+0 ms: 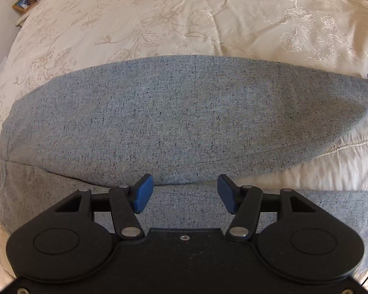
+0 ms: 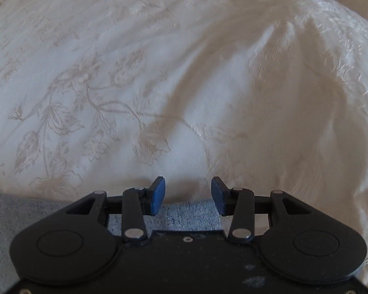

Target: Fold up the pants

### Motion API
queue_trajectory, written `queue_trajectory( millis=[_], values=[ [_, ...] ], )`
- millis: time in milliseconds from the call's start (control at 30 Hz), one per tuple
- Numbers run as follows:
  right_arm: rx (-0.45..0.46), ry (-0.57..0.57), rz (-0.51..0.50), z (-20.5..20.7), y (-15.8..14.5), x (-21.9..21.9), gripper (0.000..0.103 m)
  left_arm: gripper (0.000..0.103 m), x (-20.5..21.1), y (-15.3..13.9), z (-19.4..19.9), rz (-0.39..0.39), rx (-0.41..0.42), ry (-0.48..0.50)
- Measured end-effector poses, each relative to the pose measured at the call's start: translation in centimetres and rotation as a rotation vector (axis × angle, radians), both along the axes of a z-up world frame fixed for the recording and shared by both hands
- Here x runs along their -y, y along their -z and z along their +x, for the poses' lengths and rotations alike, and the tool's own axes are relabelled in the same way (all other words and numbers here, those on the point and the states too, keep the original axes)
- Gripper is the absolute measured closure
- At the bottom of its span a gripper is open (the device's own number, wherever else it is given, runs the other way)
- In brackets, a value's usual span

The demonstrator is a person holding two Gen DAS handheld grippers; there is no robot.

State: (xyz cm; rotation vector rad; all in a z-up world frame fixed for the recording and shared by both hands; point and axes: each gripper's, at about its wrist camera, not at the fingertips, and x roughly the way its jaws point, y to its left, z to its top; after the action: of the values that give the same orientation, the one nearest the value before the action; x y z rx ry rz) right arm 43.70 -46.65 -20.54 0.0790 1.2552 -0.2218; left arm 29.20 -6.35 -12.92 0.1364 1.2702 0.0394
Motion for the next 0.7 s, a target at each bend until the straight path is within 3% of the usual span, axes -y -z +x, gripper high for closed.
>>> queue_trajectory(
  millis=[33, 133, 200, 300, 467, 533, 567, 700],
  values=[
    [-0.006, 0.000, 0.026, -0.3, 0.1, 0.2, 0.059, 0.040, -0.2, 0.1, 0.1, -0.004, -0.006, -0.008],
    [0.106, 0.061, 0.068, -3.7, -1.9, 1.5, 0.059, 0.040, -0.5, 0.5, 0.2, -0.014, -0.024, -0.023],
    [0.127, 0.121, 0.107, -6.6, -3.2, 2.8, 0.058, 0.040, -0.3, 0.8, 0.2, -0.015, -0.037, -0.022],
    [0.103, 0.147, 0.197, -8.5, -3.0, 4.8, 0.058, 0.040, 0.4, 0.9, 0.2, -0.015, -0.047, -0.001],
    [0.025, 0.135, 0.296, -7.7, 0.1, 4.7, 0.056, 0.040, 1.6, 0.2, 0.0, -0.007, -0.014, 0.038],
    [0.033, 0.121, 0.273, -7.5, -0.6, 3.1, 0.068, 0.040, 1.8, -0.1, 0.0, -0.006, 0.001, 0.046],
    [0.051, 0.103, 0.287, -7.5, -1.9, 2.0, 0.088, 0.040, 1.9, -0.1, 0.0, -0.006, 0.003, 0.048],
    [0.098, 0.047, 0.433, -6.3, -8.3, -2.1, 0.094, 0.040, 1.9, 0.1, -0.1, -0.011, -0.002, 0.040]
  ],
)
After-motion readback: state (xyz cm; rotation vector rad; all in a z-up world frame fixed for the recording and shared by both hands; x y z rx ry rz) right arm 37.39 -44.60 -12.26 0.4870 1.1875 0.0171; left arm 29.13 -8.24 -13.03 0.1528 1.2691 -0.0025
